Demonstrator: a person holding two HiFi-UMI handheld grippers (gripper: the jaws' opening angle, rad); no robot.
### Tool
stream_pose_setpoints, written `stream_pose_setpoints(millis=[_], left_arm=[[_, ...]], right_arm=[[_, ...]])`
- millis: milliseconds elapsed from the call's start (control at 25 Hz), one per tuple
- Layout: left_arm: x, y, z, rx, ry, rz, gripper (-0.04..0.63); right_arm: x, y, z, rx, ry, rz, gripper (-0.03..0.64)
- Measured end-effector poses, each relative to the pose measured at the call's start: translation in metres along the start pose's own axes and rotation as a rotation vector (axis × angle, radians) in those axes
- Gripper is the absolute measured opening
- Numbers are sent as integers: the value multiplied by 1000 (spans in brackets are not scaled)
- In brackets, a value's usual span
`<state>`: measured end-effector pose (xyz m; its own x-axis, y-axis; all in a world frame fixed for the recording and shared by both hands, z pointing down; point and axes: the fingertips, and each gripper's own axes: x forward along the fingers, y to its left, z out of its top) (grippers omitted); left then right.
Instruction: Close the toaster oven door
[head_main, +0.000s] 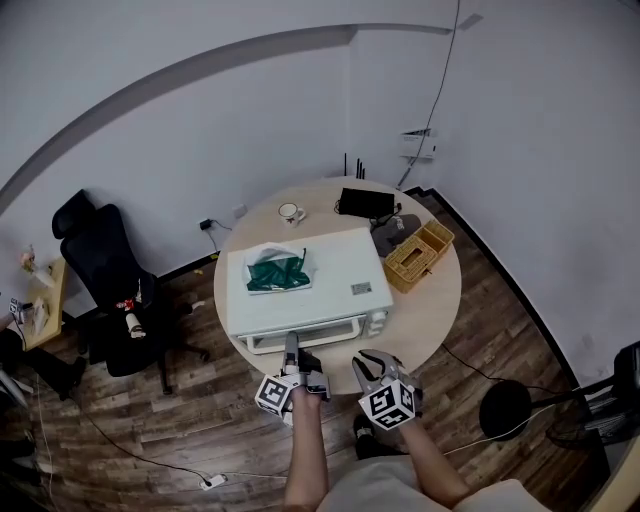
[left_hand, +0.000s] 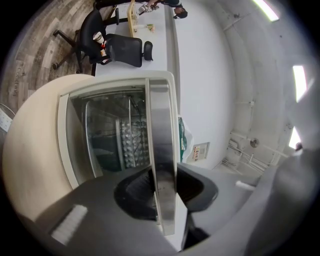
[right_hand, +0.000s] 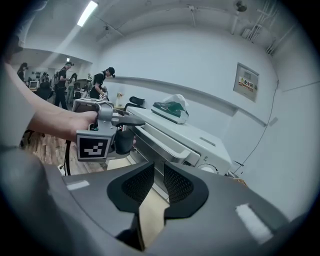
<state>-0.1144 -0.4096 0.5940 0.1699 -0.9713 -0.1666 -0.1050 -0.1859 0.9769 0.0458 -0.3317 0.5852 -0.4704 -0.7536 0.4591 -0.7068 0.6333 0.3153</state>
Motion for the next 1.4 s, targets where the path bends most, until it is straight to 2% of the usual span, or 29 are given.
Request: stream_pose_setpoints(millis=[240,560,1000,1160,1240,1400], left_arm=[[7,-3,1,-18,-3,-11,147],[4,-5,3,13,5,-5,147],[-31,-10,-1,13,16,12,147],[-49,-16,0,-8,12,15,147],[-57,-25,2,23,16,-2,147],[-74,-57,-1,156,60,-53,147]], right_arm=[[1,-4,4,4,-1,2,58],[-3,2,0,41,-3,1,58],[-28,16,-5,79,-15,-27,58],[-39,23,-5,108,-28,-33,58],[-46,28,-6,132,-36,-35,58],[-61,35,-11,182,-49,-45,58]])
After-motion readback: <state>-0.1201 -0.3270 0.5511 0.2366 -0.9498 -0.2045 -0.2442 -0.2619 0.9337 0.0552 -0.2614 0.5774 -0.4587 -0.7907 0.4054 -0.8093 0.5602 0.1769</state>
